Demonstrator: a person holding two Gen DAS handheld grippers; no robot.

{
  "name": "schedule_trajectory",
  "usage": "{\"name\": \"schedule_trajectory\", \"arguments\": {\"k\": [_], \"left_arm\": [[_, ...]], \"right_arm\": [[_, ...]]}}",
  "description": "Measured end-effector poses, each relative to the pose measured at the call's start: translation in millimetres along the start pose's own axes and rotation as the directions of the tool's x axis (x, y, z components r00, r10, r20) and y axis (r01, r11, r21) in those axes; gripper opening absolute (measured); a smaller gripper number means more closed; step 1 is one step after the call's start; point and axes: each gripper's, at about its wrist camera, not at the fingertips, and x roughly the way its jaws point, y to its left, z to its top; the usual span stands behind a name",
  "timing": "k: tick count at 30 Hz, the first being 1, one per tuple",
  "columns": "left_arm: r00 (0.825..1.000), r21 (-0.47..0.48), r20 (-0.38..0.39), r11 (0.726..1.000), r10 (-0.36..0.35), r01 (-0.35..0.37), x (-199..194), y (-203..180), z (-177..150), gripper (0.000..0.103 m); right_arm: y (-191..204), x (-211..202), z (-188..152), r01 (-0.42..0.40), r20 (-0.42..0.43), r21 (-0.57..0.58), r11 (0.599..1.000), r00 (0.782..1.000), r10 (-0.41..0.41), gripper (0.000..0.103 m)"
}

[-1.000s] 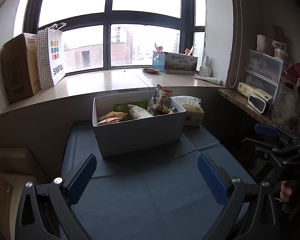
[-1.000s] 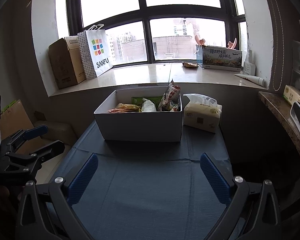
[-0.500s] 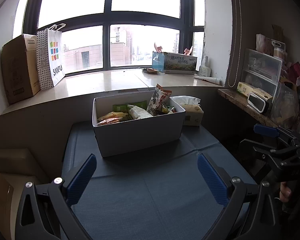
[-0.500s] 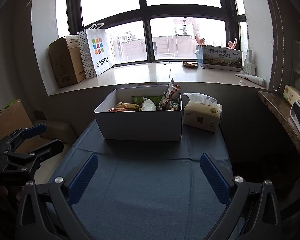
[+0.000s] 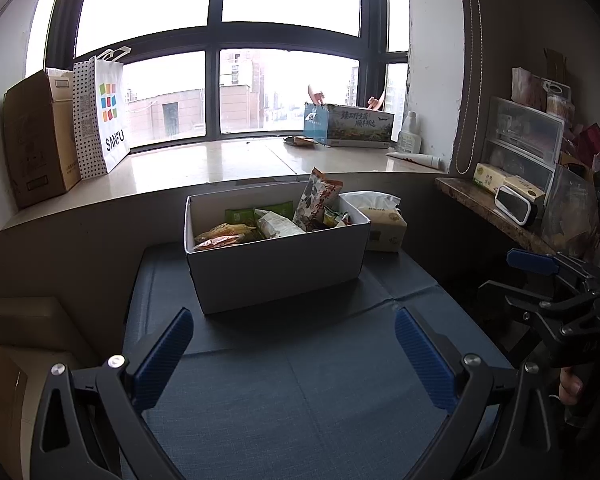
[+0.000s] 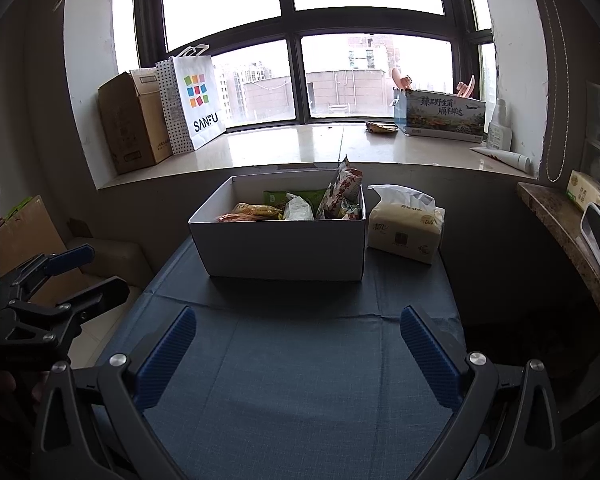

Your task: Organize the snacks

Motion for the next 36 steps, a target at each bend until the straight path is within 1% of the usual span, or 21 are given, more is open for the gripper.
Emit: {"name": "schedule_trajectory", "arguments": {"k": [36], "left_arm": [[1.000, 0.006, 0.012, 1.000, -0.006, 0.006, -3.8, -2.0, -2.9, 0.103]], "right_arm": [[2.0, 0.2, -2.3, 0.008, -0.006, 0.000, 1.000, 1.000, -0.008, 0.103]]}}
